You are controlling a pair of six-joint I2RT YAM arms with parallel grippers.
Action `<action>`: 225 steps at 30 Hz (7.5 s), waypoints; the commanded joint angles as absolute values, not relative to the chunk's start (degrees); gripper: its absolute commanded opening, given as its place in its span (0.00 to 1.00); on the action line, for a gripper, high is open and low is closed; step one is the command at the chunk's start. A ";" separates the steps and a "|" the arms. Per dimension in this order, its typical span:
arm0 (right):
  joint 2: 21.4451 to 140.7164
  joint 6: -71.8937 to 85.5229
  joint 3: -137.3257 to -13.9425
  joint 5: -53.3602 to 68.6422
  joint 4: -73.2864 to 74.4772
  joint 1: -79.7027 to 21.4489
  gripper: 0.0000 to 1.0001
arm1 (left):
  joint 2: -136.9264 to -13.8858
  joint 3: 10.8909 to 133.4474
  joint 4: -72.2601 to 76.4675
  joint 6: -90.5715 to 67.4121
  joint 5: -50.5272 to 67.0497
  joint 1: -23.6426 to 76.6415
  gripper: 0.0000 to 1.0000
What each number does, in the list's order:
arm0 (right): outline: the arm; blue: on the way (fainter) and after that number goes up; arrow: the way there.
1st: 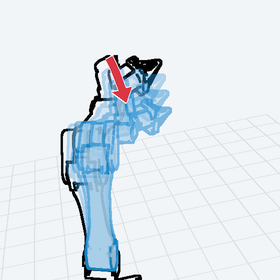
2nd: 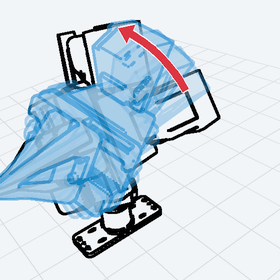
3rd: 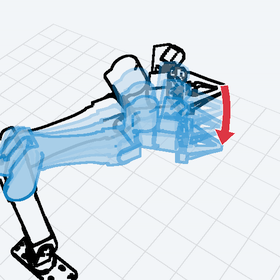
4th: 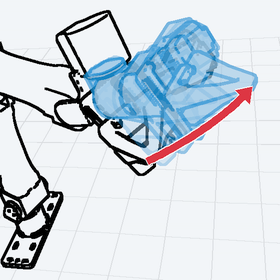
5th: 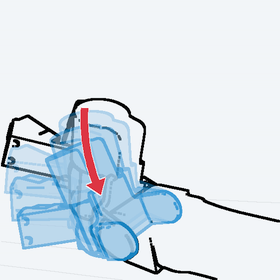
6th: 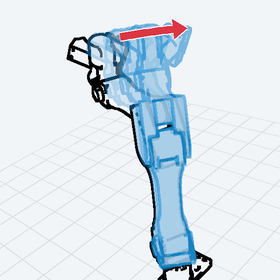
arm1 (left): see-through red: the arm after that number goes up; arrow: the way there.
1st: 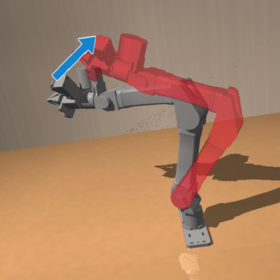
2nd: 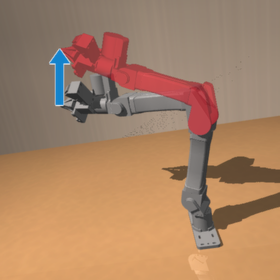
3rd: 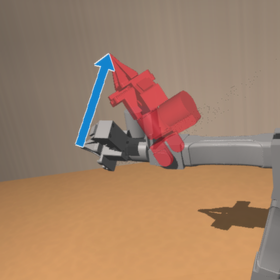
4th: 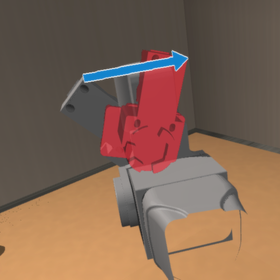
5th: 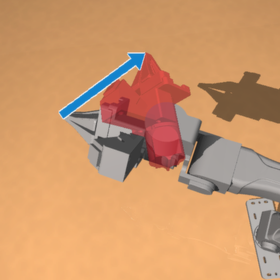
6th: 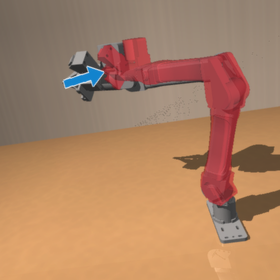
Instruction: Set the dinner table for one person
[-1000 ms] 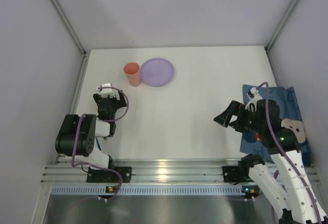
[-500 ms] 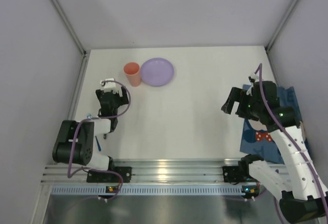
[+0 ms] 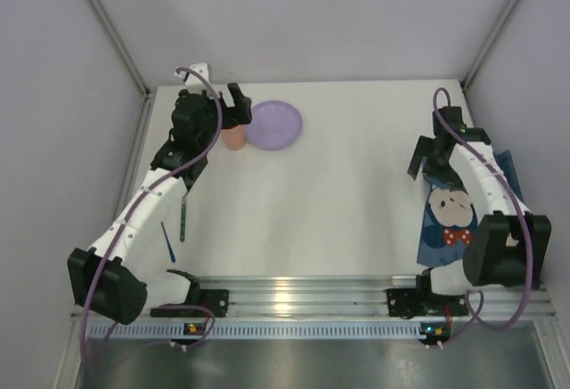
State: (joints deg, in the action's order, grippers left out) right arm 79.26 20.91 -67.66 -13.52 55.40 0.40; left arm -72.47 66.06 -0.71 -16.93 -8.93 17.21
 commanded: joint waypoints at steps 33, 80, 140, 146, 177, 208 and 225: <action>99.06 20.21 -68.20 -15.75 48.34 3.87 0.00 | -45.44 57.22 -35.59 -28.30 -10.63 28.92 0.99; 74.37 45.36 -63.56 26.98 24.42 -27.44 0.86 | -55.80 54.07 -34.73 -38.76 -12.91 38.21 0.99; 53.18 34.19 -46.23 24.87 41.48 -9.40 0.85 | -84.91 54.93 -24.95 -29.80 -13.71 32.61 0.31; 53.09 34.01 -46.05 24.61 41.40 -9.32 0.85 | -88.49 55.46 -25.92 -29.96 -15.11 32.61 0.49; 52.03 34.54 -42.54 23.64 40.26 -8.79 0.84 | -88.97 49.67 -26.98 -27.86 -11.86 26.56 0.00; 53.26 34.02 -40.34 25.05 37.88 -8.35 0.84 | -91.50 59.33 -32.87 -20.12 -10.46 17.49 0.44; 60.11 31.99 -43.24 26.10 36.56 -8.17 0.86 | -82.08 75.92 -33.75 -19.69 -20.30 14.95 0.97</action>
